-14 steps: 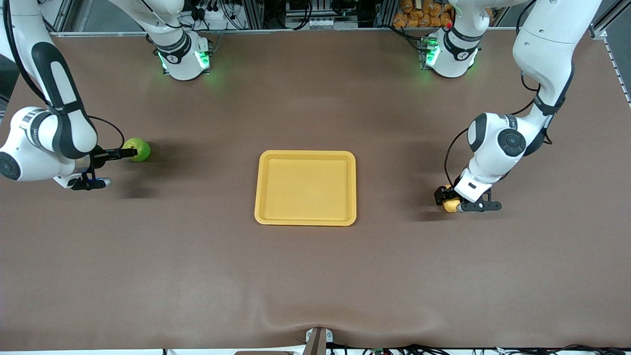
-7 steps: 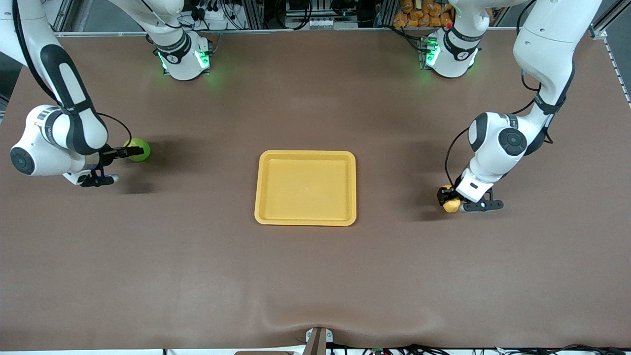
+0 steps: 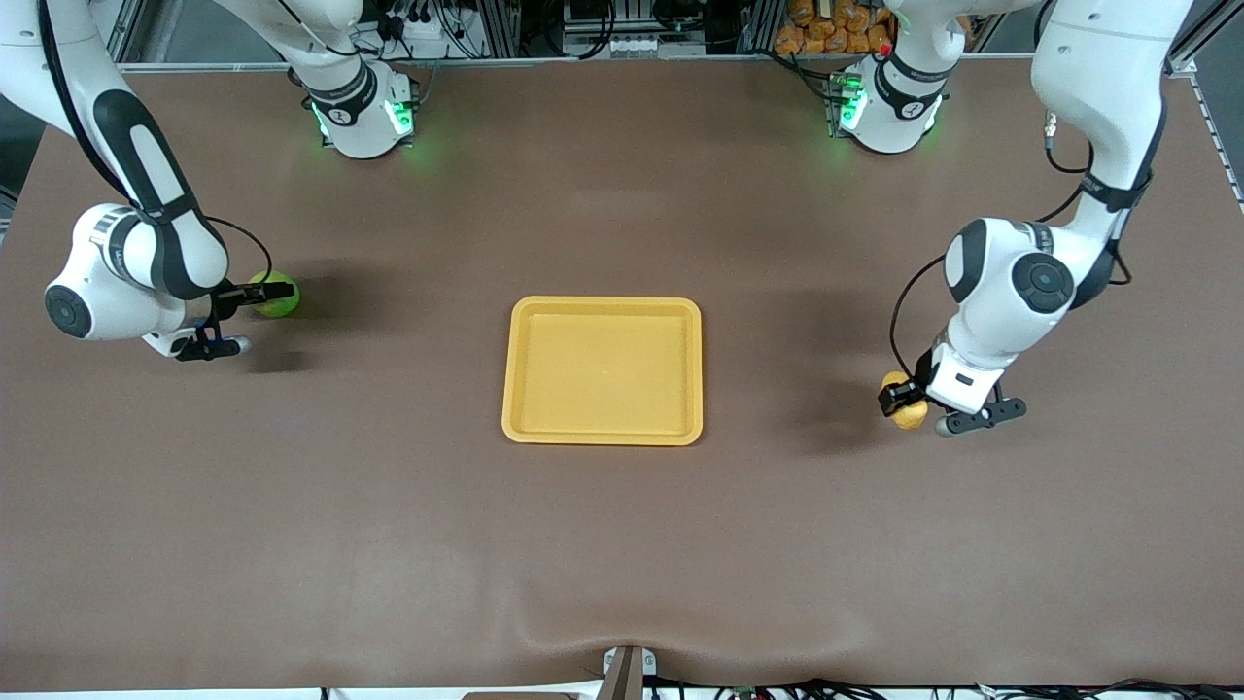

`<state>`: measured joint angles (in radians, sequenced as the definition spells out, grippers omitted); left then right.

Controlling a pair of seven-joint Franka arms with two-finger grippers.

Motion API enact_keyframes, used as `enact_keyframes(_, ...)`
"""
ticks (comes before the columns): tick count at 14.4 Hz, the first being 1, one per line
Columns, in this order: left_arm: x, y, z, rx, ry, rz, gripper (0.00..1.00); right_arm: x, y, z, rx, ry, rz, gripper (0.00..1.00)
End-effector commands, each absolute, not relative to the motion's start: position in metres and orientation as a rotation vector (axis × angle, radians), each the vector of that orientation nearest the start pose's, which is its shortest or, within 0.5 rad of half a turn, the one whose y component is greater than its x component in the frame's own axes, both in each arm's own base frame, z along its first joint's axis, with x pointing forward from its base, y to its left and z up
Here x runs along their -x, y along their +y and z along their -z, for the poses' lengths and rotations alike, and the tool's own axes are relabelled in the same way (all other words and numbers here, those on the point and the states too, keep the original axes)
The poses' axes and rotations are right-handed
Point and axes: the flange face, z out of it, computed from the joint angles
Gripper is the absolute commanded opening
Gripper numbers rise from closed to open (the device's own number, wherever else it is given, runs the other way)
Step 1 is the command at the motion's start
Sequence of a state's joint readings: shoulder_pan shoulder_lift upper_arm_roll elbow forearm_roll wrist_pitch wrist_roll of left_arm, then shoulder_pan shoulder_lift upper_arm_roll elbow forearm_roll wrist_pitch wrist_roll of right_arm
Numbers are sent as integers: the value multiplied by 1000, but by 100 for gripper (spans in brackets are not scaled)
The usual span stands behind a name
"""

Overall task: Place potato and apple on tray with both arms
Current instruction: 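Close the left gripper on the potato while the right gripper grasps the apple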

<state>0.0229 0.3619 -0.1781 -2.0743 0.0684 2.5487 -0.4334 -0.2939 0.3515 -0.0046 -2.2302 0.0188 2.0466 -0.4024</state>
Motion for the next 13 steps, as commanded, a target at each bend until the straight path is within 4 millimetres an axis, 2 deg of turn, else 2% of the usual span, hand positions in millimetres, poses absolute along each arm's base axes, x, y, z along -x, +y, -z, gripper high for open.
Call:
enact_keyframes(1,-595,-136,-301,3099,-207,76,0,-454,-142,-187,2830,-201,-734,24)
enact_keyframes(2,-591,-151,-304,3075,-158,66,0,-455,-142,-188,2825,-212,-738,7)
enact_keyframes(3,-585,-167,-309,3061,-140,71,0,-457,-143,-191,2820,-212,-748,0)
enact_keyframes(5,-573,-201,-311,3022,-67,83,0,-468,-146,-205,2802,-213,-775,0)
enact_keyframes(7,-554,-247,-313,2976,-88,75,0,-478,-146,-221,2781,-218,-811,0)
enact_keyframes(11,-538,-312,-318,2949,-189,79,0,-496,-145,-249,2766,-222,-841,0)
enact_keyframes(13,-522,-361,-297,2948,-207,68,0,-501,-140,-257,2757,-224,-851,0)
